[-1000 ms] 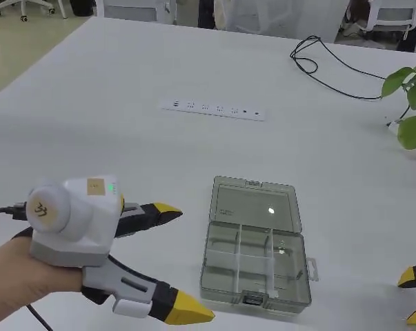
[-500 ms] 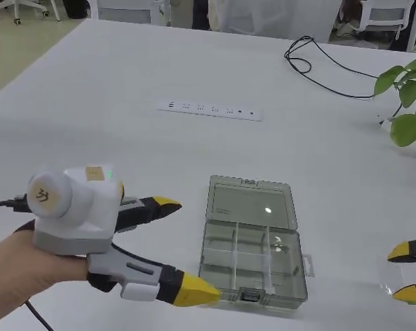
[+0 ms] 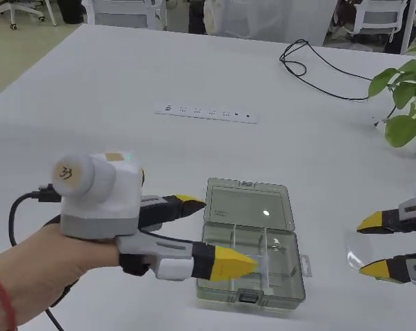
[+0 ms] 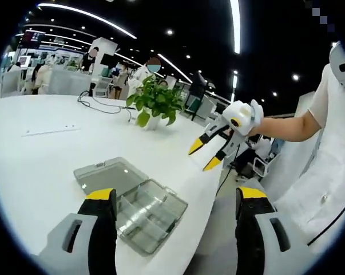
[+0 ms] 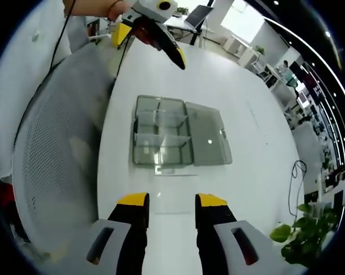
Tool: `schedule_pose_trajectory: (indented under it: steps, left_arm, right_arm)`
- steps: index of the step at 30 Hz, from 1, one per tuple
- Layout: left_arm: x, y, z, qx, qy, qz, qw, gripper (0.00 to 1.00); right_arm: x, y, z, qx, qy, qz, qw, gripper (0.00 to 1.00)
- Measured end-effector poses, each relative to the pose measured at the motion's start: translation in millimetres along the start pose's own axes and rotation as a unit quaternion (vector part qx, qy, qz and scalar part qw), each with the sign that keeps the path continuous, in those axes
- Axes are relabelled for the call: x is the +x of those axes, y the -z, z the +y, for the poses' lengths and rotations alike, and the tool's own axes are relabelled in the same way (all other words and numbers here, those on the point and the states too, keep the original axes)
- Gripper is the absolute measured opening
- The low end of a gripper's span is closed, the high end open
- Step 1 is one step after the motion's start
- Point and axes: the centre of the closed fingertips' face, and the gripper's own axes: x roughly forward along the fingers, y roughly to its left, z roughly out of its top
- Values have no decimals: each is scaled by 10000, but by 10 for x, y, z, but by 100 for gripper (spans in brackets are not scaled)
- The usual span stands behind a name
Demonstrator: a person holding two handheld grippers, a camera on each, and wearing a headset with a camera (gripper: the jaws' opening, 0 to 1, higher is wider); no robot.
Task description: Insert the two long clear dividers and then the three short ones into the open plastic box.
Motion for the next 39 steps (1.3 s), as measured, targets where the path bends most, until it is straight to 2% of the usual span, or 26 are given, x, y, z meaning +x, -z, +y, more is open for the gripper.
schedule_pose_trajectory:
  steps: [1, 3, 4, 5, 6, 8, 12, 16, 17, 21, 23, 25, 29, 32, 39]
  left_arm:
    - [17, -32, -18, -85, 25, -71, 9999, 83]
    - [55, -101, -77, -441, 116, -224, 9987, 79]
    - [73, -123, -107, -560, 175, -259, 9979, 77]
    - [79, -122, -113, -587, 184, -242, 9978, 75]
    - [102, -106, -131, -795, 187, -167, 9965, 73]
    - [150, -149, -171, -760, 267, -270, 9964, 70]
    - [242, -141, -240, -1029, 328, -211, 9939, 61]
    - [325, -120, -324, -1406, 429, -146, 9890, 57]
    - [355, -119, -316, -1407, 439, -156, 9890, 55]
    - [449, -44, -383, -1596, 474, 11, 9861, 46]
    - [483, -30, -404, -1664, 468, 15, 9849, 42]
    - [524, -13, -418, -1834, 469, 38, 9819, 39]
    - [581, -7, -434, -1965, 444, 43, 9795, 31]
    - [605, 14, -438, -2084, 424, 93, 9771, 22]
    - [636, 66, -490, -2117, 448, 205, 9761, 11]
  right_arm:
    - [-4, -37, -11, -16, 15, -35, 10000, 33]
    - [-38, -167, -9, -27, 44, -105, 9999, 33]
    - [-60, -268, 13, -44, 65, -149, 9999, 33]
    - [-64, -292, 17, -48, 67, -161, 9998, 33]
    - [-79, -374, 36, -68, 73, -190, 9998, 33]
    - [-101, -506, 59, -69, 97, -249, 9996, 33]
    - [-132, -712, 110, -159, 126, -310, 9993, 33]
    - [-135, -836, 156, -212, 135, -313, 9992, 33]
    - [-135, -869, 166, -233, 157, -303, 9991, 33]
    - [-141, -945, 187, -352, 225, -204, 9989, 33]
    - [-148, -981, 196, -340, 231, -207, 9989, 33]
    - [-153, -1019, 214, -336, 233, -210, 9989, 33]
    - [-151, -1061, 257, -395, 226, -168, 9988, 33]
    - [-155, -1085, 273, -424, 219, -153, 9987, 33]
    - [-158, -1095, 283, -482, 230, -102, 9985, 33]
